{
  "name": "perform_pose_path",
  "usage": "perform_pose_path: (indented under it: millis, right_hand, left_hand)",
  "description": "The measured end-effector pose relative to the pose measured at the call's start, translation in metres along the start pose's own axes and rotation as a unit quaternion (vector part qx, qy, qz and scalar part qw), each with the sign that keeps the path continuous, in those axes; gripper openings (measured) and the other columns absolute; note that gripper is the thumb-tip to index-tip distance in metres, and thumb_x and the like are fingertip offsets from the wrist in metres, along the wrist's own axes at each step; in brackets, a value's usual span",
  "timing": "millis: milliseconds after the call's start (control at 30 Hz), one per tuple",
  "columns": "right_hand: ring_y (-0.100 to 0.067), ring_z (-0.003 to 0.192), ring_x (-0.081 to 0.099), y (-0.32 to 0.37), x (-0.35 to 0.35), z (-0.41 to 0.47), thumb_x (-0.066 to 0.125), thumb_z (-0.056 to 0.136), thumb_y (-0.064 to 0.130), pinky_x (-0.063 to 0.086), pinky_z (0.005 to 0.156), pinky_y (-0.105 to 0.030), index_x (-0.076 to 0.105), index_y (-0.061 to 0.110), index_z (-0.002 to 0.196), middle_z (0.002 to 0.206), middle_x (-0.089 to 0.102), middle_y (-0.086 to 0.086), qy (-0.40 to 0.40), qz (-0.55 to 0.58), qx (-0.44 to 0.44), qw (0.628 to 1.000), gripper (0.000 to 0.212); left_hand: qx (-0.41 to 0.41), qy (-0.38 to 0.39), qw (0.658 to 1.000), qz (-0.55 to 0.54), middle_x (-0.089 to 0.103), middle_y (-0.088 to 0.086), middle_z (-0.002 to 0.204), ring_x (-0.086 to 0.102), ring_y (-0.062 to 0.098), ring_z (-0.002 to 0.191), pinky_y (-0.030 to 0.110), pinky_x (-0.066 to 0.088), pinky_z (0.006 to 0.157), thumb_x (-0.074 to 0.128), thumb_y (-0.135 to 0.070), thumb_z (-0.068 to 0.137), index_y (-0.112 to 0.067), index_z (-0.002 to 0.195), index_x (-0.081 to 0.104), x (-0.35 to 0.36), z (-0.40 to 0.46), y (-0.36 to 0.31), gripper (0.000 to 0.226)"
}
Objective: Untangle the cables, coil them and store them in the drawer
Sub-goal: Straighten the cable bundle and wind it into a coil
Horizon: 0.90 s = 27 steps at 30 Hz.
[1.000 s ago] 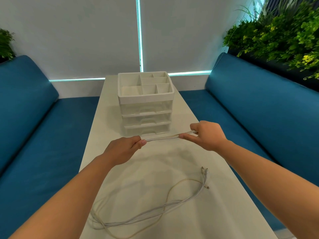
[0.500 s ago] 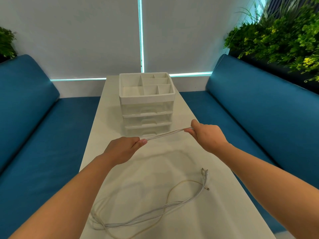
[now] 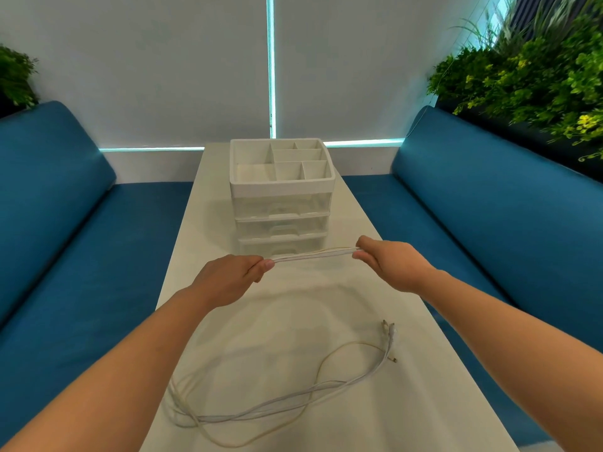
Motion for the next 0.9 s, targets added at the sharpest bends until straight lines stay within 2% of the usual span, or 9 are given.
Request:
perform_pose_path:
  millis: [133, 333, 467, 533, 633, 733, 767, 833, 900]
  right_hand:
    - [-0.017, 0.062, 0.051, -0.001, 0.006, -0.007, 0.023, 0.101, 0.049, 0.04, 0.057, -0.03, 0.044, 0.025, 0.105, 0.075, 0.052, 0.01, -0.03, -0.032, 0.001, 0.999, 0.032]
    - [-0.018, 0.06, 0.045, -0.001, 0.012, -0.006, 0.02, 0.1, 0.048, 0.02, 0.046, -0.027, 0.046, 0.021, 0.095, 0.071, 0.049, 0.007, -0.111, -0.132, 0.024, 0.985, 0.038]
    - [-0.012, 0.047, 0.039, 0.001, 0.016, -0.011, 0.023, 0.101, 0.049, 0.021, 0.044, -0.025, 0.035, 0.023, 0.091, 0.059, 0.041, 0.008, -0.088, -0.125, 0.043, 0.987, 0.03]
    - [-0.012, 0.044, 0.035, 0.0, 0.019, -0.013, 0.028, 0.101, 0.047, 0.019, 0.044, -0.025, 0.044, 0.02, 0.092, 0.055, 0.039, 0.008, -0.091, -0.131, 0.029, 0.987, 0.032]
    - [-0.019, 0.05, 0.044, -0.005, 0.023, -0.01, 0.035, 0.101, 0.043, 0.023, 0.047, -0.024, 0.061, 0.017, 0.099, 0.061, 0.049, 0.005, -0.108, -0.142, 0.008, 0.984, 0.036]
    - [-0.02, 0.064, 0.057, -0.006, 0.024, -0.005, 0.035, 0.102, 0.043, 0.033, 0.05, -0.026, 0.061, 0.022, 0.105, 0.076, 0.063, 0.004, -0.087, -0.1, 0.049, 0.99, 0.034]
    - [-0.021, 0.068, 0.059, -0.004, 0.024, -0.004, 0.037, 0.101, 0.043, 0.039, 0.054, -0.027, 0.062, 0.022, 0.106, 0.079, 0.066, 0.003, -0.074, -0.069, 0.064, 0.993, 0.033]
    - [-0.021, 0.072, 0.059, -0.004, 0.027, -0.003, 0.043, 0.099, 0.044, 0.048, 0.077, -0.034, 0.065, 0.022, 0.105, 0.08, 0.068, 0.003, -0.03, -0.011, 0.091, 0.995, 0.032]
    - [-0.017, 0.079, 0.059, -0.004, 0.03, -0.003, 0.047, 0.097, 0.046, 0.037, 0.098, -0.038, 0.066, 0.026, 0.105, 0.084, 0.069, 0.008, 0.039, 0.028, 0.106, 0.993, 0.029]
  left_hand:
    - [0.01, 0.002, 1.0, -0.022, 0.062, -0.014, 0.081, 0.056, 0.006, 0.075, 0.03, 0.043, 0.068, 0.022, -0.06, 0.098, -0.027, 0.088, 0.055, 0.0, 0.001, -0.005, 0.048]
    - [0.027, 0.019, 0.999, -0.03, 0.066, -0.003, 0.088, 0.06, 0.017, 0.079, 0.037, 0.048, 0.075, 0.023, -0.061, 0.098, -0.03, 0.096, 0.05, 0.001, 0.003, -0.009, 0.04]
    - [0.029, 0.024, 0.999, -0.036, 0.064, -0.014, 0.092, 0.059, 0.011, 0.081, 0.035, 0.047, 0.076, 0.024, -0.058, 0.099, -0.031, 0.098, 0.051, 0.0, 0.001, -0.011, 0.039]
    - [0.028, 0.025, 0.999, -0.04, 0.063, -0.016, 0.09, 0.059, 0.01, 0.08, 0.034, 0.047, 0.076, 0.024, -0.057, 0.1, -0.032, 0.097, 0.052, -0.001, -0.001, -0.01, 0.037]
    - [0.038, 0.026, 0.997, -0.054, 0.064, -0.014, 0.087, 0.059, 0.012, 0.08, 0.035, 0.048, 0.077, 0.026, -0.057, 0.1, -0.032, 0.096, 0.052, -0.001, -0.003, -0.011, 0.036]
    - [0.047, 0.023, 0.996, -0.067, 0.062, -0.014, 0.082, 0.057, 0.008, 0.074, 0.034, 0.047, 0.075, 0.028, -0.055, 0.1, -0.031, 0.095, 0.053, -0.002, -0.004, -0.015, 0.035]
    - [0.047, 0.024, 0.996, -0.067, 0.06, -0.015, 0.077, 0.054, 0.007, 0.07, 0.033, 0.046, 0.073, 0.029, -0.053, 0.101, -0.031, 0.094, 0.054, -0.002, -0.004, -0.017, 0.034]
    - [0.048, 0.023, 0.997, -0.063, 0.055, -0.014, 0.07, 0.05, 0.007, 0.064, 0.031, 0.043, 0.069, 0.03, -0.051, 0.102, -0.032, 0.092, 0.054, -0.003, -0.004, -0.019, 0.031]
    - [0.051, 0.024, 0.997, -0.06, 0.053, -0.013, 0.065, 0.049, 0.007, 0.062, 0.031, 0.042, 0.066, 0.032, -0.05, 0.102, -0.035, 0.09, 0.053, -0.003, -0.005, -0.021, 0.029]
Point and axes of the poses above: each hand's wrist, its own z-axis towards the middle knuckle, its own x-axis out of the palm, y = z × x, the point moved 1 cm from there along z, towards the middle knuckle
